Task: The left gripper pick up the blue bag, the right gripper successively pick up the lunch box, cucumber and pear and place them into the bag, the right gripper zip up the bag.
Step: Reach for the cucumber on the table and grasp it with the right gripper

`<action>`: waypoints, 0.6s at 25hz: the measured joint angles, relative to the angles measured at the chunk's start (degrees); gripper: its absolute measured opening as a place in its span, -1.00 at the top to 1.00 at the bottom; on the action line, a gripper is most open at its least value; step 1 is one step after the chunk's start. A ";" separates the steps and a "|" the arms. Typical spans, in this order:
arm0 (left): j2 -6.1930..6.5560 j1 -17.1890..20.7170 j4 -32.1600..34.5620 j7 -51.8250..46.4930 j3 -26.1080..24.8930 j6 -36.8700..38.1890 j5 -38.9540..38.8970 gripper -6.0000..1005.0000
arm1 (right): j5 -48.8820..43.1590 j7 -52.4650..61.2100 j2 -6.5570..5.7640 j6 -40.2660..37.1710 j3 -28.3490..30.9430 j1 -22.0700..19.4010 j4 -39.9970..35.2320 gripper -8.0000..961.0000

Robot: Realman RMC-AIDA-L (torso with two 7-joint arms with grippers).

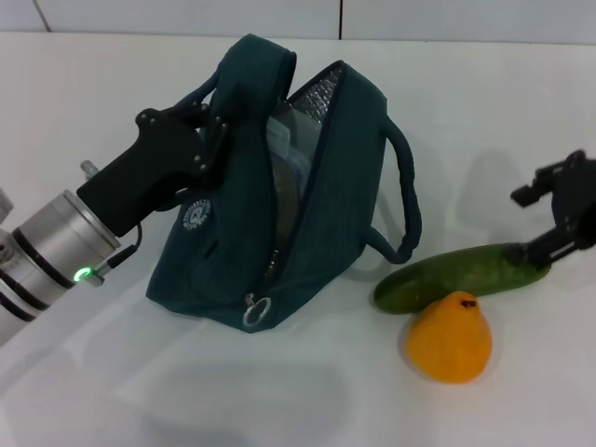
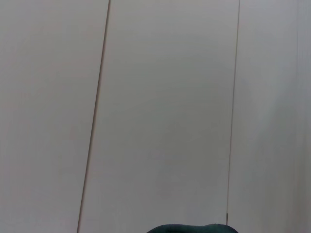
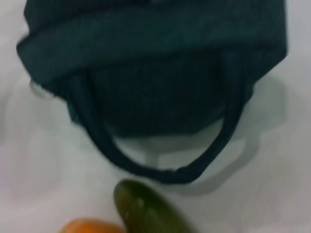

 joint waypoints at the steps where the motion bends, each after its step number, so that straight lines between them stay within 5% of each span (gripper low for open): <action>1: 0.03 -0.11 -0.03 0.02 0.00 0.00 -0.01 0.91 | -0.98 0.00 0.33 -0.04 -0.47 0.32 0.14 -0.80; 15: -0.02 -0.63 -0.04 -0.01 0.05 -0.04 -0.82 0.91 | -7.25 -0.35 1.74 3.15 -9.72 4.65 4.15 -0.79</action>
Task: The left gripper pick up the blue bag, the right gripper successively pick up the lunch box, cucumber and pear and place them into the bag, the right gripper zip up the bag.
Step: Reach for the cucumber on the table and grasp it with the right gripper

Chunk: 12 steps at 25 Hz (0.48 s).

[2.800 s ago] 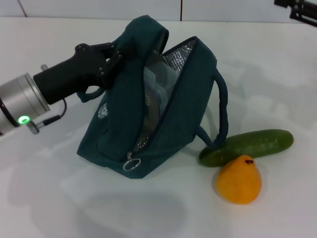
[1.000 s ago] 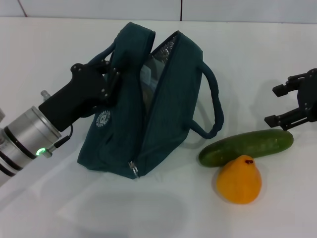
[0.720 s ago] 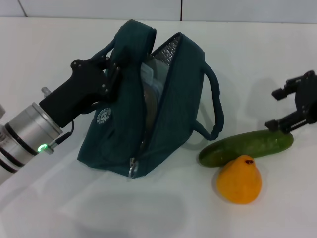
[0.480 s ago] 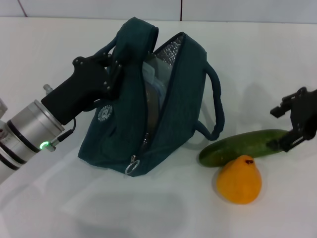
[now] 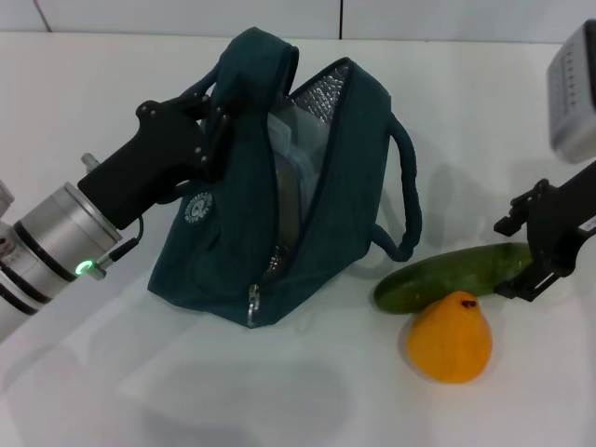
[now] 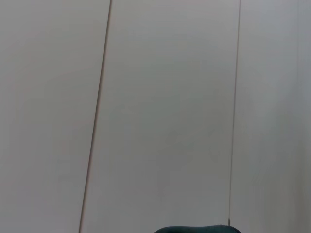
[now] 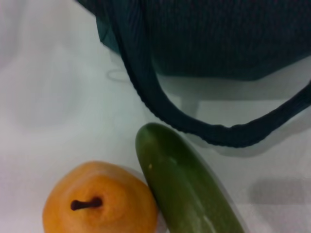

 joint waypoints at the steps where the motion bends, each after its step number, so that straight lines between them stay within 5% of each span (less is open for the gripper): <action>1: 0.00 -0.02 0.00 0.00 -0.06 0.01 0.00 0.91 | -0.30 -0.01 0.05 0.48 -0.55 0.39 0.72 -0.79; 12: 0.07 -0.07 0.01 -0.01 -0.13 -0.03 -0.10 0.91 | -0.46 -0.03 0.62 4.11 -3.98 3.38 6.03 -0.79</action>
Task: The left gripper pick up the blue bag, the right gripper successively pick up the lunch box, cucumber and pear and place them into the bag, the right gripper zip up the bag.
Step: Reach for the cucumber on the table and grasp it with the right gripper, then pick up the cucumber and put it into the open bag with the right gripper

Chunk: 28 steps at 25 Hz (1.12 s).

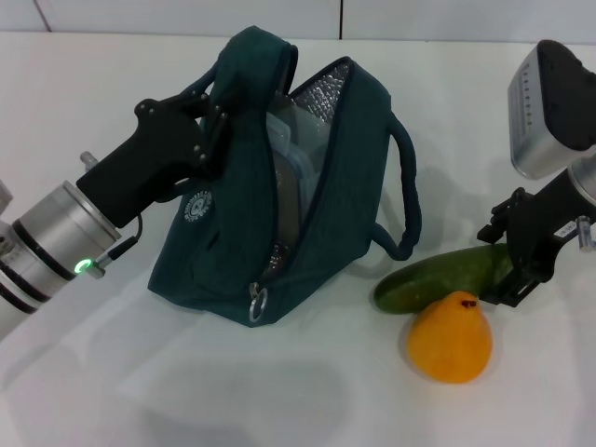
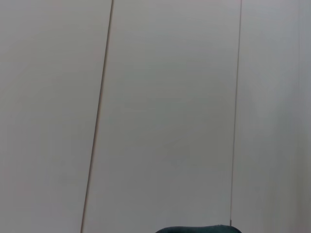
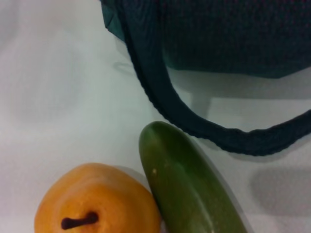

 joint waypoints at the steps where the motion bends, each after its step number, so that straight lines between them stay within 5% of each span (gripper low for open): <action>1: 0.01 -0.03 0.00 0.00 0.00 -0.01 0.00 0.91 | 0.03 0.00 0.02 0.06 -0.15 0.01 0.03 -0.79; 10: 0.20 -0.06 0.14 0.00 0.09 -0.01 -0.16 0.91 | 1.34 -0.01 0.11 0.64 -0.97 0.10 0.60 -0.79; 12: 0.20 -0.06 0.19 0.00 0.02 -0.01 -0.21 0.91 | 1.44 0.06 0.11 0.93 -0.98 0.32 1.14 -0.51; 17: 0.20 0.07 0.28 0.05 0.07 0.00 -0.25 0.91 | 1.62 0.38 0.05 1.16 0.30 0.21 1.01 -0.17; 28: 0.29 0.62 0.61 0.47 0.20 1.26 -0.26 0.91 | 8.22 -4.12 -0.66 -1.22 17.47 -9.24 -6.13 -0.20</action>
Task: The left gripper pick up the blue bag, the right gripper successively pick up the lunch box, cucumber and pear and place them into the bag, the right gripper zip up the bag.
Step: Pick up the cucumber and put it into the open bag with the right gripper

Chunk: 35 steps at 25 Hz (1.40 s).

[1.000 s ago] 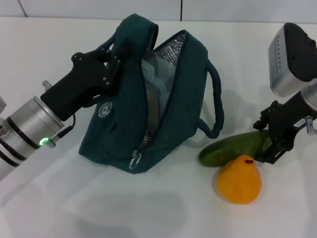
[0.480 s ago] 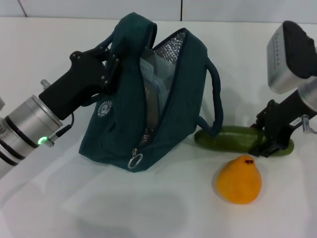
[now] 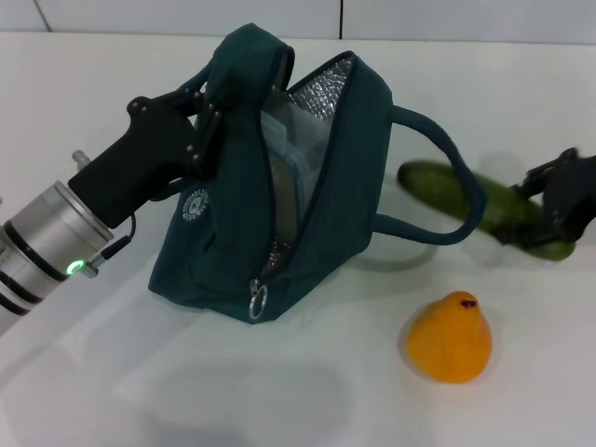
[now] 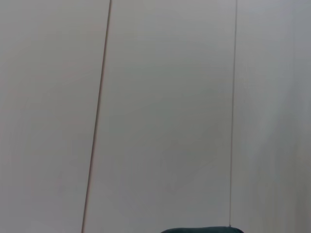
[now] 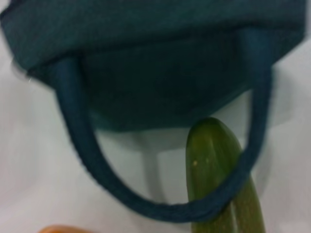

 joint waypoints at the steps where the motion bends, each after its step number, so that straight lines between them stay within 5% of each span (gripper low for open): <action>1: 0.02 0.00 0.02 0.11 -0.02 0.11 0.00 0.91 | 0.87 -0.16 -0.11 -0.04 1.37 -0.92 -0.60 -0.20; 8: 0.09 -0.22 0.11 0.47 -0.19 0.21 0.00 0.90 | 8.75 -2.81 -0.43 0.74 11.11 -4.36 -0.78 -0.22; 15: 0.09 -0.33 0.18 0.73 0.00 0.25 0.00 0.90 | 18.69 -6.50 0.14 3.72 12.70 -5.78 0.39 -0.24; 22: 0.15 0.00 1.53 0.61 0.11 2.07 0.47 0.90 | 41.84 -19.34 0.30 3.82 8.82 -3.94 10.26 -0.27; 35: 0.27 0.06 2.22 0.77 0.16 3.00 1.04 0.90 | 63.56 -35.23 1.14 0.69 -3.50 7.80 37.12 -0.30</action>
